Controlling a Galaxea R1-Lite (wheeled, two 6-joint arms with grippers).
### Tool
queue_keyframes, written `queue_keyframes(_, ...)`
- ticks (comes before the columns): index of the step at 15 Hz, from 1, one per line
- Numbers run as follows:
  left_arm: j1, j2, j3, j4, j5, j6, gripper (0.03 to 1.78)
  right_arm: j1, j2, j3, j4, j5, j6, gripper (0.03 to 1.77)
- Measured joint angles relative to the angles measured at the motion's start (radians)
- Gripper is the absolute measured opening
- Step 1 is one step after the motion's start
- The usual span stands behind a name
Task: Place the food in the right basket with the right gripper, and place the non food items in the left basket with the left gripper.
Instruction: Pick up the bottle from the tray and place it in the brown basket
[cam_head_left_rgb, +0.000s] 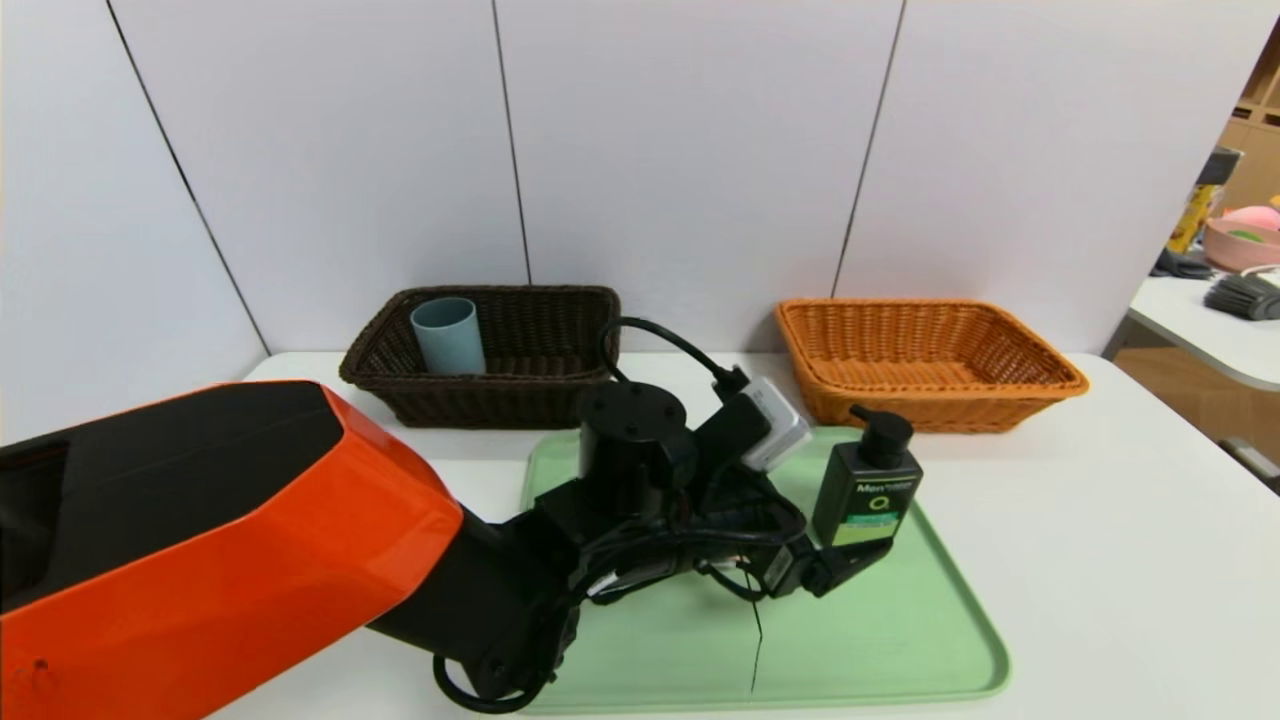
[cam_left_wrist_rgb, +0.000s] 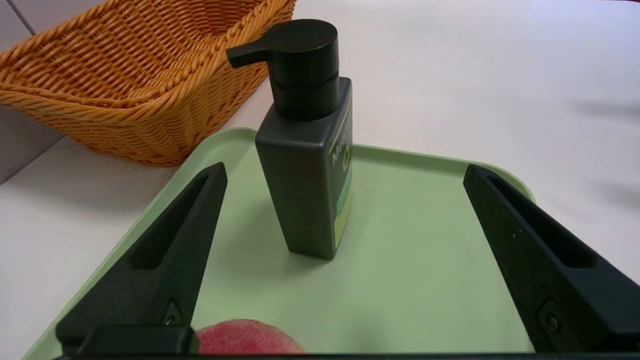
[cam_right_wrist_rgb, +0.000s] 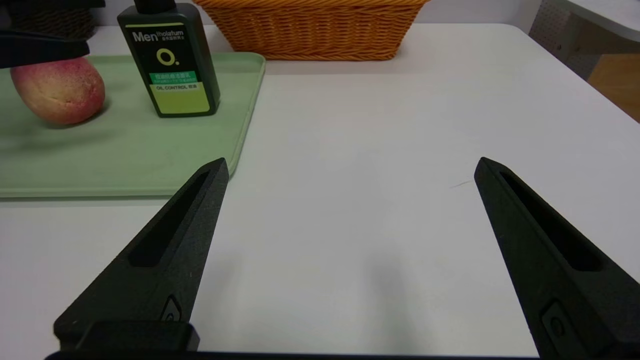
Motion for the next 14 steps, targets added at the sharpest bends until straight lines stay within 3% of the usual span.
queue_keyframes(14,0.000,0.089,-0.136,0.040,-0.002,0.001,1.69,0.000,0.000,0.000,0.000,0.000,0.000,1.70)
